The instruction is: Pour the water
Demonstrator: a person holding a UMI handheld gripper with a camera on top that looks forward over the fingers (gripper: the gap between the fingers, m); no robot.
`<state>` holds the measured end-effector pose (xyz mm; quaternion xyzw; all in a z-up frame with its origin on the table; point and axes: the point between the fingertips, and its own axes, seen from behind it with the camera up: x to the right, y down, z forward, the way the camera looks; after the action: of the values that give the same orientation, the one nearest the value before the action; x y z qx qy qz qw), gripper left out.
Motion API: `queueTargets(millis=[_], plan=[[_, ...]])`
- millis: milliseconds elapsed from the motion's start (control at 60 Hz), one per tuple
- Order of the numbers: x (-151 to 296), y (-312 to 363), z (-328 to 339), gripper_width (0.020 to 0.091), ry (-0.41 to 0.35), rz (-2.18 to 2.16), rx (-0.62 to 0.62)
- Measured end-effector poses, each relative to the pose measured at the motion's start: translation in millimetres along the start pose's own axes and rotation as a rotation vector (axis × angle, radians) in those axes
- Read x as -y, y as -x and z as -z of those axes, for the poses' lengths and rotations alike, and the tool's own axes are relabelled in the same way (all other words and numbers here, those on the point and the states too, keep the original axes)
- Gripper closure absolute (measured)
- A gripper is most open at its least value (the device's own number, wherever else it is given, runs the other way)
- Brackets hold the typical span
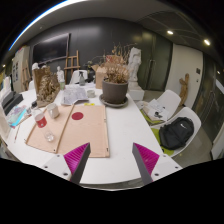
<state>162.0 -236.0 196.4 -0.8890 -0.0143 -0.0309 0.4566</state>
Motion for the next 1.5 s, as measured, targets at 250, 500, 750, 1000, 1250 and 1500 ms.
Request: queueTargets(millis=[250, 500, 750, 1000, 1250, 1500], plan=[[-10, 61, -4, 0.0244, 0.013, 0.043, 0.076], [-32, 178, -16, 0.0246, 0.007, 0.089, 0.176], [-43, 311, -71, 0.0245, -0.05, 0.094, 0.242], [-7, 358, -162, 0.0253, -0.198, 0.053, 0.147], [14, 373, -196, 0.07, -0.274, 0.047, 0.117], [17, 367, -194, 0.0855, -0.254, 0.05, 0.077]])
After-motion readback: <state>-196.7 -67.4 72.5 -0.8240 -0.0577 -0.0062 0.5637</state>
